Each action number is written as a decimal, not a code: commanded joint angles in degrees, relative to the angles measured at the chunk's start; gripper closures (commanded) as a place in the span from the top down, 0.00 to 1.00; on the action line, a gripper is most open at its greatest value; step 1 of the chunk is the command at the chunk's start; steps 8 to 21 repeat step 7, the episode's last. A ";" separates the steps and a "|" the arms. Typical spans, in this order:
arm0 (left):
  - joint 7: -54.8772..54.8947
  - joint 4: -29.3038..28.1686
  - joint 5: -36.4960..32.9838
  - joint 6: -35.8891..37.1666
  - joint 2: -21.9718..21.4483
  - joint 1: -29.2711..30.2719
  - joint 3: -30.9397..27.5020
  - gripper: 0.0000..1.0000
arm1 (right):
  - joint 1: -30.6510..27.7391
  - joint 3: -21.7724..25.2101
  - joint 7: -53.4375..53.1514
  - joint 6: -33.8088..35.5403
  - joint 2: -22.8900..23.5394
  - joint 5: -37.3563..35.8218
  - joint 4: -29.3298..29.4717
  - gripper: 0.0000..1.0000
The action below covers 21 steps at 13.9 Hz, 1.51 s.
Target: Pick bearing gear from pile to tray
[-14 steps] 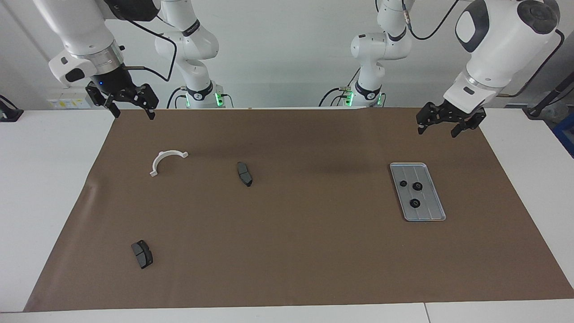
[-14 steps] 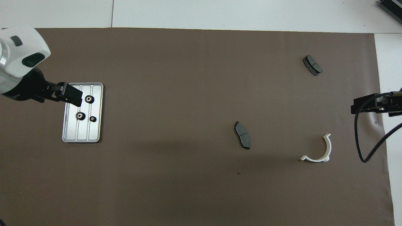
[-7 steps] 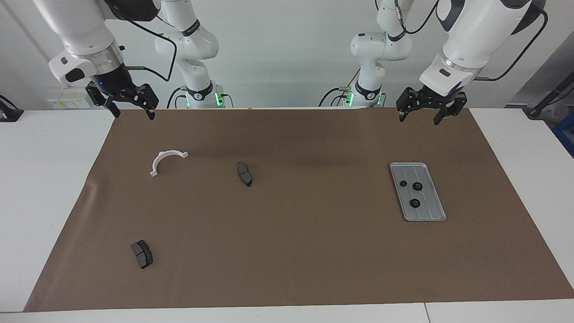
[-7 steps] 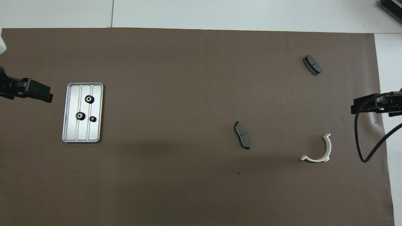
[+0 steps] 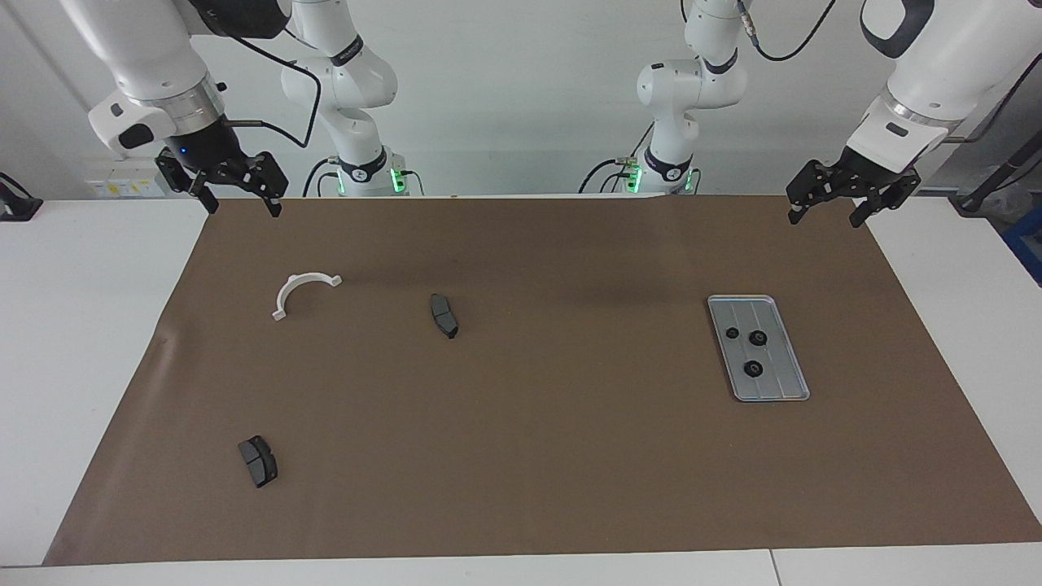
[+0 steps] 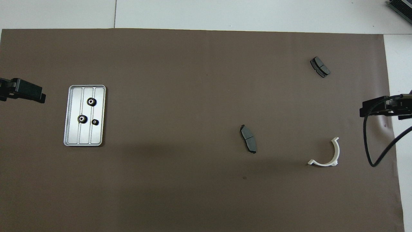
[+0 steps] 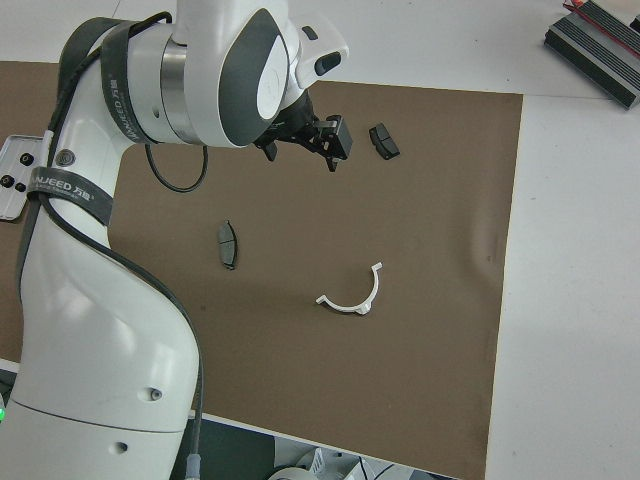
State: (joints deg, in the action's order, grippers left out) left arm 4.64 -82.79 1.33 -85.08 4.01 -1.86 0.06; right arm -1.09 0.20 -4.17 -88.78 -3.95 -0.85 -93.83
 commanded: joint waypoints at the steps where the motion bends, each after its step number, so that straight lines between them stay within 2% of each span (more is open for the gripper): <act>1: -1.47 -3.96 0.08 -2.55 -2.78 -0.25 -0.14 1.00 | -0.14 -0.20 -0.66 -0.52 -1.42 0.23 -1.62 1.00; 21: -1.12 -4.57 -0.19 -3.43 -3.13 0.19 -0.14 1.00 | -0.14 -0.20 -0.66 -0.52 -1.42 0.23 -1.62 1.00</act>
